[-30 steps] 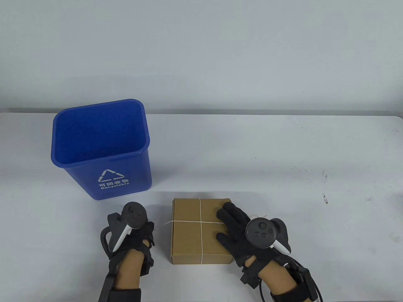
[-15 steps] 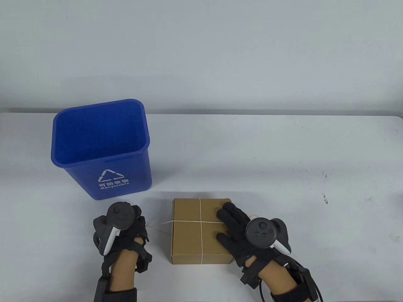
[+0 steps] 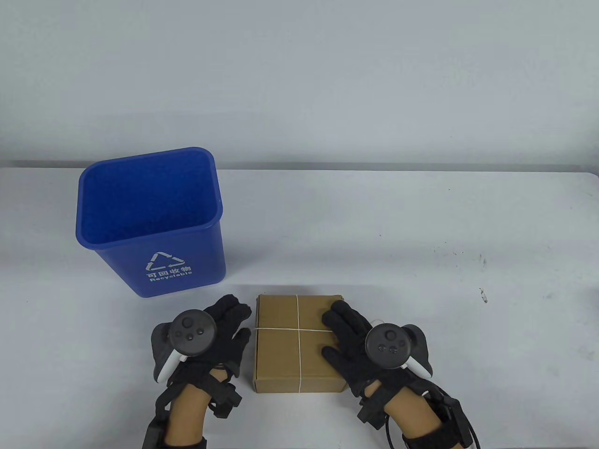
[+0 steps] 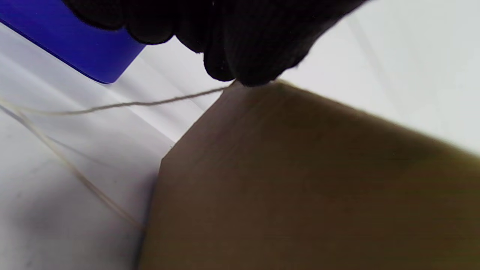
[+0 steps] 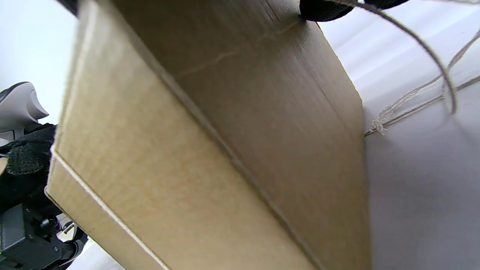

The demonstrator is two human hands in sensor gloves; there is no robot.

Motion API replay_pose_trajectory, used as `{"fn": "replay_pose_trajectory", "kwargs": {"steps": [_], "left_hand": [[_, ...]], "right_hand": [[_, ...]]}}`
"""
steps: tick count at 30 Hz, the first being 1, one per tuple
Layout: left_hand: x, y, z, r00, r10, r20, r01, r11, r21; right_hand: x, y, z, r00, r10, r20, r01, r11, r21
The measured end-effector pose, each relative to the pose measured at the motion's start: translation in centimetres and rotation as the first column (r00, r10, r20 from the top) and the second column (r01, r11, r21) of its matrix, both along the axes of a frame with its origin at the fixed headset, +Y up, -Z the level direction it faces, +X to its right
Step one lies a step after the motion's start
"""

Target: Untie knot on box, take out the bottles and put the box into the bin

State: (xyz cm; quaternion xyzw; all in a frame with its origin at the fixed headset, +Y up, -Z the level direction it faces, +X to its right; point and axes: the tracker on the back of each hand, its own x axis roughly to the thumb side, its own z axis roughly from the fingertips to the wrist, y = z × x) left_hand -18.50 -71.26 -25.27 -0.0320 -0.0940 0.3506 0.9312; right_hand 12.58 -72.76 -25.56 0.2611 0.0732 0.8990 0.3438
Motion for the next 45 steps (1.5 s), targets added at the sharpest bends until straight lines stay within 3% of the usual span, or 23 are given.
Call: {"fn": "replay_pose_trajectory", "kwargs": {"steps": [6,17,36,45], "left_hand": [[0.3,-0.2,0.1,0.997,-0.039,-0.068,0.041,0.999,0.031],[-0.8,-1.7,-1.3,0.975,-0.169,-0.141,0.159,0.984,-0.079],[-3.0,-3.3,-2.0,0.939,-0.244,-0.244,0.187,0.954,-0.236],[-3.0,-3.2,-1.9,0.938,-0.251,-0.239,0.194,0.951,-0.240]], "right_hand": [[0.0,0.0,0.0,1.000,0.001,-0.001,-0.001,1.000,0.000],[0.0,0.0,0.0,1.000,-0.001,-0.001,0.001,1.000,-0.002],[0.1,0.1,0.0,1.000,-0.010,-0.002,0.010,1.000,0.011],[1.1,1.3,0.0,0.986,-0.042,0.158,0.020,0.990,0.137]]}}
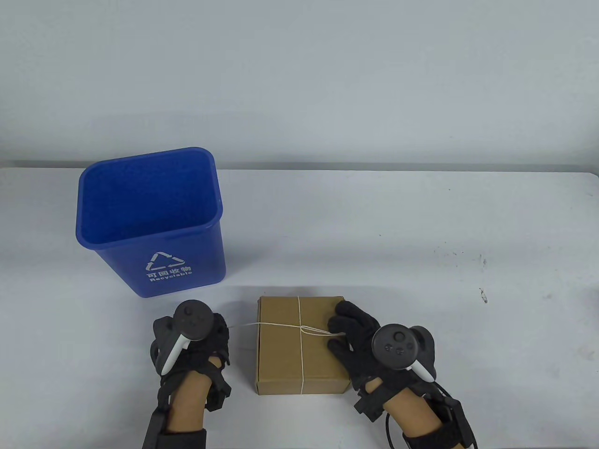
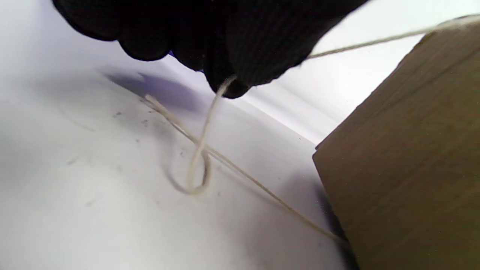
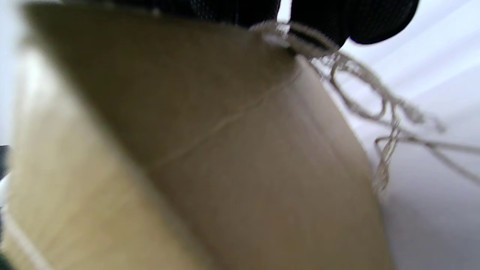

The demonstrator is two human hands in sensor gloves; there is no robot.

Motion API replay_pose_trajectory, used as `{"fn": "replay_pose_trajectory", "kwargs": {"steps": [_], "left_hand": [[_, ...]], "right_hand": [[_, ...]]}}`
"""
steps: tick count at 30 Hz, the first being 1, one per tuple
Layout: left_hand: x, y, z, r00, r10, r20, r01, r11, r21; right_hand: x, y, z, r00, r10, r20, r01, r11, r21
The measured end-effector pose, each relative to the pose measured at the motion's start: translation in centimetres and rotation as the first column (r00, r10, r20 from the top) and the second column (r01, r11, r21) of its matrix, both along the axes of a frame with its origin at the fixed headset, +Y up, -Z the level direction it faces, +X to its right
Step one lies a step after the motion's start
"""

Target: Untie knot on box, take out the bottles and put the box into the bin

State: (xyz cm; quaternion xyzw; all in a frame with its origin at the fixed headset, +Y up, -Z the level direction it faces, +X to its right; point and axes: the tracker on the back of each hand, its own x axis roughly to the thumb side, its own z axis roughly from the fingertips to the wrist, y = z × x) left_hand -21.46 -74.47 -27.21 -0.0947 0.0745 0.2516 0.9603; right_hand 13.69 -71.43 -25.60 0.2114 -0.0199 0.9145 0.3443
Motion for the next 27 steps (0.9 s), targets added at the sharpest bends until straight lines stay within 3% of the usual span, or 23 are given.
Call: {"fn": "replay_pose_trajectory", "kwargs": {"steps": [3,5,8,12,18,27], "left_hand": [[-0.1,0.0,0.0,1.000,0.002,-0.003,-0.002,1.000,-0.005],[0.0,0.0,0.0,1.000,0.005,0.000,-0.005,1.000,-0.005],[0.1,0.0,0.0,1.000,0.001,0.007,-0.001,1.000,-0.004],[0.1,0.0,0.0,1.000,0.002,0.005,-0.002,1.000,-0.003],[-0.1,0.0,0.0,1.000,0.000,-0.004,0.000,1.000,-0.005],[-0.3,-0.1,0.1,1.000,-0.011,-0.018,0.011,1.000,-0.023]], "right_hand": [[1.0,-0.2,-0.3,0.995,0.031,0.093,-0.027,0.999,-0.039],[1.9,-1.0,-0.5,0.985,0.065,0.163,-0.036,0.984,-0.172],[2.2,-1.9,-1.1,0.987,-0.095,0.128,0.127,0.954,-0.272],[2.4,-1.7,-1.2,0.975,-0.161,0.151,0.199,0.940,-0.278],[3.5,-1.6,-1.6,0.971,-0.139,0.192,0.187,0.947,-0.263],[6.1,-2.6,-2.9,0.948,0.073,0.310,0.023,0.955,-0.296]]}}
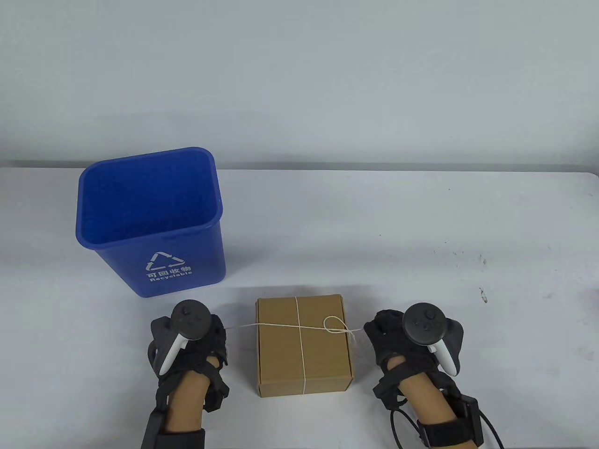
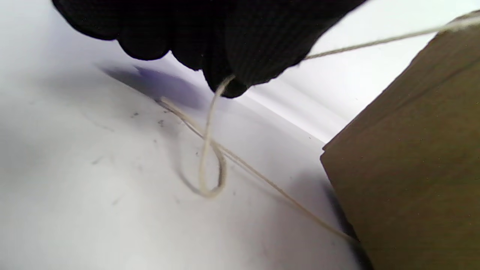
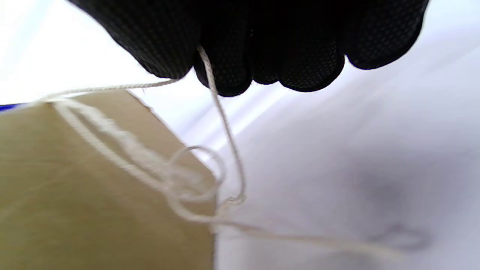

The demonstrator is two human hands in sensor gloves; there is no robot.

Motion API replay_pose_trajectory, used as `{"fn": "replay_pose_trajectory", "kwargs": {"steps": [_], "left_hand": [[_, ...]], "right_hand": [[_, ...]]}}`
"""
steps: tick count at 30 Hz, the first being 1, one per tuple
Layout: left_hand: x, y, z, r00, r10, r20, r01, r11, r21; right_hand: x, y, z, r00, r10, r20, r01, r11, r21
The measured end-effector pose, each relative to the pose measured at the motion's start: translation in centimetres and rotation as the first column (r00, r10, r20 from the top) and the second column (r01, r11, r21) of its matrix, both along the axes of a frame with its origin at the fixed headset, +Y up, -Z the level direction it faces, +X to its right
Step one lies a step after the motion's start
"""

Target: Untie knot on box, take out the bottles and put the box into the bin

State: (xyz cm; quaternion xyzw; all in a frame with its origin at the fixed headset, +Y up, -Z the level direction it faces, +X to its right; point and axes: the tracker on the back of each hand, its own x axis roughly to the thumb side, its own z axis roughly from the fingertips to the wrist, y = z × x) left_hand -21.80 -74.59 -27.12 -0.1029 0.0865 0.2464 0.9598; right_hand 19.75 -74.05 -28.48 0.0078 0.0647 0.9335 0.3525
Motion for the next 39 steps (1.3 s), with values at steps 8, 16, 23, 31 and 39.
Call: {"fn": "replay_pose_trajectory", "kwargs": {"steps": [8,16,23,31,39], "left_hand": [[-0.6,-0.2,0.0,1.000,-0.006,-0.029,0.005,1.000,-0.023],[-1.5,-0.1,0.3,0.993,-0.058,-0.098,0.054,0.998,-0.045],[-1.6,0.2,0.4,0.994,0.020,-0.107,-0.025,0.998,-0.049],[0.4,3.3,1.5,0.930,0.327,0.171,-0.359,0.907,0.219],[2.6,3.1,1.4,0.940,0.222,0.261,-0.281,0.934,0.220]], "right_hand": [[2.2,-0.4,-0.8,0.974,0.192,0.116,-0.190,0.981,-0.035],[3.3,-0.8,-1.3,0.943,0.294,0.158,-0.283,0.955,-0.093],[1.6,1.4,-0.3,0.991,0.120,0.057,-0.128,0.979,0.161],[-2.2,3.9,2.2,0.980,0.058,-0.191,0.018,0.929,0.371],[-4.7,2.4,2.3,0.916,0.000,-0.400,0.130,0.946,0.298]]}}
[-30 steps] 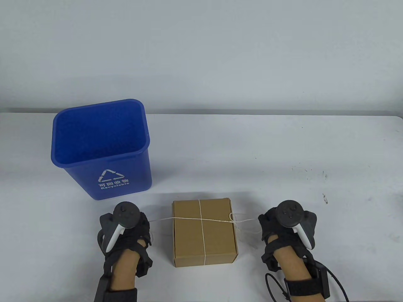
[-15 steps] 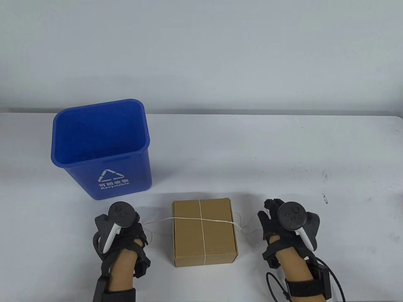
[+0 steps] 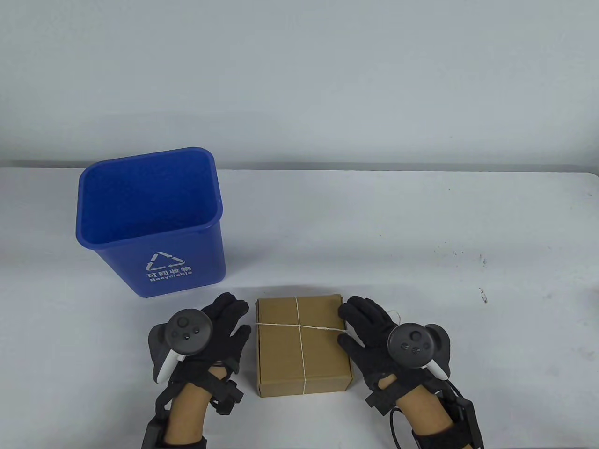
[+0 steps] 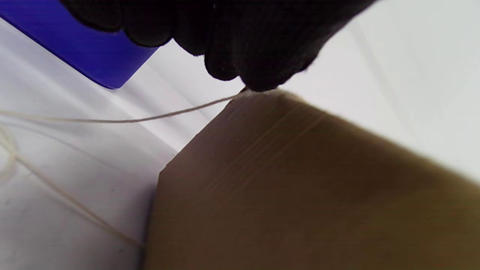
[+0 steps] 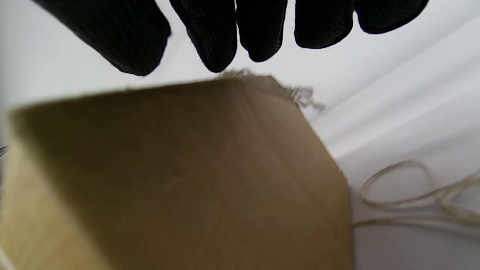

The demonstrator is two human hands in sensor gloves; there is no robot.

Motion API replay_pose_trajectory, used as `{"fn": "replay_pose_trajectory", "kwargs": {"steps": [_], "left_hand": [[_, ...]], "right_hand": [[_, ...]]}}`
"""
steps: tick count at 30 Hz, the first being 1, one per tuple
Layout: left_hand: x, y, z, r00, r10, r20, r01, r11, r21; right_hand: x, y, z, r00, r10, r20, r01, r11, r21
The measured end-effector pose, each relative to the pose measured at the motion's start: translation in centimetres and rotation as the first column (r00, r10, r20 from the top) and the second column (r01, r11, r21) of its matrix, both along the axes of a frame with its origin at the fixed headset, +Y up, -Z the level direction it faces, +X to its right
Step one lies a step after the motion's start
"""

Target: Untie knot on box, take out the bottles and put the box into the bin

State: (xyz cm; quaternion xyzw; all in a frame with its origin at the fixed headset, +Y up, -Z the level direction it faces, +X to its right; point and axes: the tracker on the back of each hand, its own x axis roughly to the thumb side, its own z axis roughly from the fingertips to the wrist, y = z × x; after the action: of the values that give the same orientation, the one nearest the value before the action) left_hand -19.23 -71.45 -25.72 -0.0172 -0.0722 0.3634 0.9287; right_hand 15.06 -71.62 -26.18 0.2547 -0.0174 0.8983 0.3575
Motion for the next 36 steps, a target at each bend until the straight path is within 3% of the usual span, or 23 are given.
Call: {"fn": "replay_pose_trajectory", "kwargs": {"steps": [6,11,23,36], "left_hand": [[0.4,-0.3,-0.1,1.000,0.027,0.007,-0.027,1.000,0.004],[0.4,-0.3,-0.1,1.000,0.007,-0.016,-0.007,1.000,0.006],[-1.6,-2.1,-1.2,0.973,-0.178,-0.145,0.157,0.977,-0.145],[-4.2,-2.8,-0.9,0.894,-0.292,-0.340,0.197,0.937,-0.287]], "right_hand": [[-1.1,-1.0,0.0,0.992,-0.064,-0.105,0.057,0.996,-0.066],[-1.7,-1.4,0.2,0.994,0.014,-0.106,-0.024,0.995,-0.093],[-1.9,-1.5,0.5,0.997,0.026,-0.075,-0.034,0.993,-0.114],[-2.0,-1.5,0.5,0.997,0.024,-0.076,-0.033,0.992,-0.124]]}}
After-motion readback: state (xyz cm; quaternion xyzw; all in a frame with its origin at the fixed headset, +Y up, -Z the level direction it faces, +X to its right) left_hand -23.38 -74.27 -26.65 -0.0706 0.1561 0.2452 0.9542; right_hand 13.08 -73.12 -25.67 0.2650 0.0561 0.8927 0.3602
